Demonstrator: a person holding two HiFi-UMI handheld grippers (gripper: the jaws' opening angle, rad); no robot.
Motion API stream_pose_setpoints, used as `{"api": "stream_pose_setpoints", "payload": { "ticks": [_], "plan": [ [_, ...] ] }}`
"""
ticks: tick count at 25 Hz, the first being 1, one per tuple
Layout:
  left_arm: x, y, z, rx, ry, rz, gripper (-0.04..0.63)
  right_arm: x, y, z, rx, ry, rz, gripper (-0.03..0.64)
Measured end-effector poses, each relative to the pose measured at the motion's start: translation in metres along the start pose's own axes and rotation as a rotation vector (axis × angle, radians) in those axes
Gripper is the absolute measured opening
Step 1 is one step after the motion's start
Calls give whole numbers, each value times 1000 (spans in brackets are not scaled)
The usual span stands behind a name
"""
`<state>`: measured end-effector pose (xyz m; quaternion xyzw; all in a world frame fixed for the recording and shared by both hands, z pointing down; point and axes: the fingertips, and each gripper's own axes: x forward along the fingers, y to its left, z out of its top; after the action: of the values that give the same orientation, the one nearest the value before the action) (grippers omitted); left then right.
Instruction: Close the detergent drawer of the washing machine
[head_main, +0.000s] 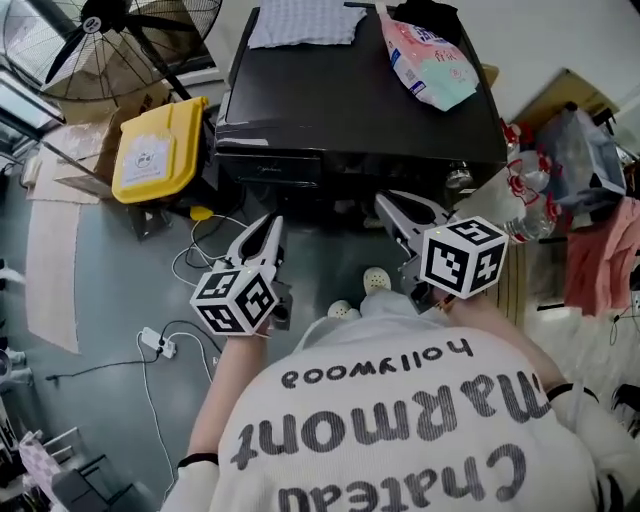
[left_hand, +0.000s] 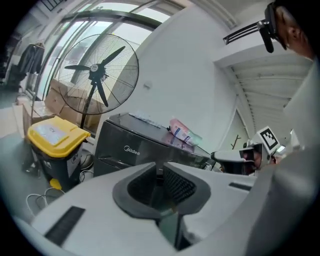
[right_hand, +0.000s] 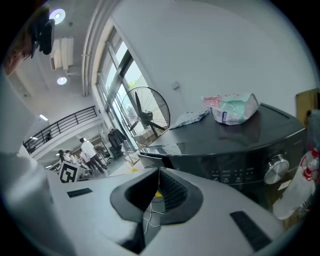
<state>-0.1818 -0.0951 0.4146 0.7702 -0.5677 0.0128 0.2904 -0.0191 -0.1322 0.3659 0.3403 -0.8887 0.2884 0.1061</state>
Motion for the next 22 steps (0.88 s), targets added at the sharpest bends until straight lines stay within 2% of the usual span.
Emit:
{"api": "stream_pose_setpoints", "payload": {
  "ticks": [6,10,12,14,17,22],
  "plan": [
    [-36,-6,31,6,-112,44,9,8,40,8,-55,14,64,31],
    [-58,-14,39,-14,-168,85,8,-2,58,20,-101,-33,96,31],
    [-65,-12,45,0,-182,118,8,-3,64,32,-142,-69,105,31],
    [-70,-14,49,24,-196,141,8,-5,66,43,-176,-106,107,31],
    [-78,-19,48,13,-221,157,8,-8,60,48,-195,-133,83,31],
    [-89,-26,38,13,-251,237,8,-12,41,38,-191,-92,50,31]
  ]
}}
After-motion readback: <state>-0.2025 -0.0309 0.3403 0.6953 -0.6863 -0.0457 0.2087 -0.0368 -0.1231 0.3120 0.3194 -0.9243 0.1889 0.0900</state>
